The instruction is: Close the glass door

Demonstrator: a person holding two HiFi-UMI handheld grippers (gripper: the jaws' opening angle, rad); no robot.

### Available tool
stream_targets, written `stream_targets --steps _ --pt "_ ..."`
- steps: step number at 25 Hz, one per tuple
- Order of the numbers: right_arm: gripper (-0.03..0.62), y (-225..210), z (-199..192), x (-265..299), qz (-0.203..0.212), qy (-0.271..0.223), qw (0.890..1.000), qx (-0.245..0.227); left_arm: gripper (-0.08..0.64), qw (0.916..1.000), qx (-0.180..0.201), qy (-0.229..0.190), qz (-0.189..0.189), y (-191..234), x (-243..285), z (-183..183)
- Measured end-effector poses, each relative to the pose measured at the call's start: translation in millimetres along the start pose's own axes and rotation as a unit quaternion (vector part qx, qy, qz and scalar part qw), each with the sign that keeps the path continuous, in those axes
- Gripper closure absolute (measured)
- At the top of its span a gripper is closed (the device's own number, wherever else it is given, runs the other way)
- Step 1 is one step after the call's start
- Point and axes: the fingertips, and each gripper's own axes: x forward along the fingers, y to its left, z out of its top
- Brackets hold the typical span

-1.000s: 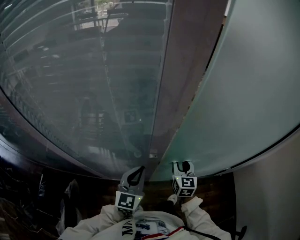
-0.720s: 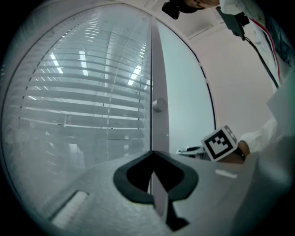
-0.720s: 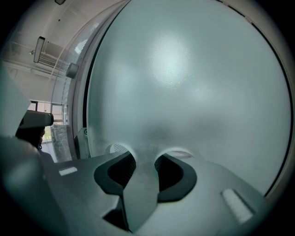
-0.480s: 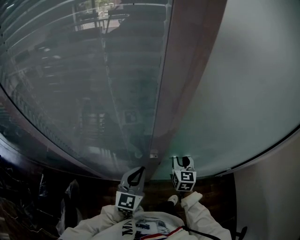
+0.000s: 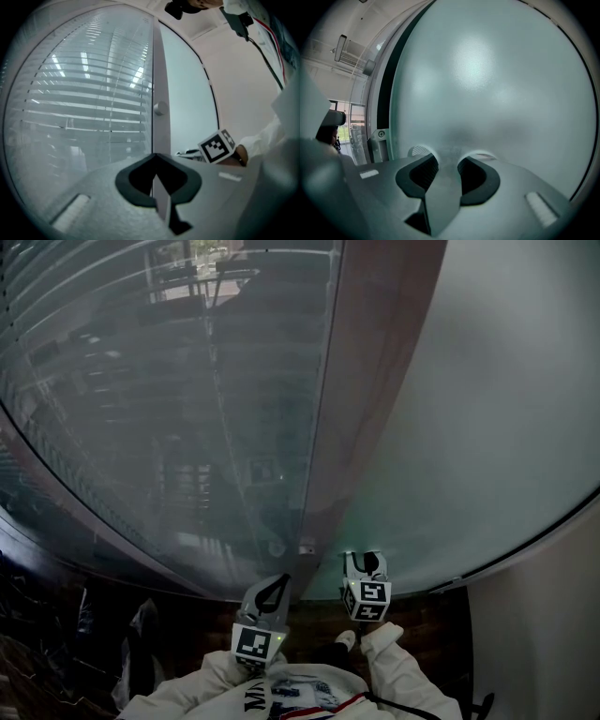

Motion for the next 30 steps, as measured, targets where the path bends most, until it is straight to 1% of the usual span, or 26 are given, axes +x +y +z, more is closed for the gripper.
stream_targets --steps 5,9,18,25,30 --pt "0.468 -4 -5 0 -0.002 0.0 1.0 0.001 0.557 0.9999 0.004 -0.007 0.006 2 -5 5" --pt "0.468 -2 -3 -1 -0.001 -0.002 1.0 0.0 0.557 0.9999 0.003 -0.003 0.012 5 -9 3" --pt "0.468 -4 -5 1 -0.003 -0.006 1.0 0.003 0.557 0.9999 0.01 -0.001 0.011 2 -14 5" --pt "0.468 -4 -7 1 0.0 -0.003 1.0 0.005 0.557 0.9998 0.006 0.001 0.02 0 -33 3" --pt "0.466 -7 -5 2 -0.009 -0.009 1.0 0.002 0.557 0.9998 0.003 0.018 0.001 -12 -55 -7"
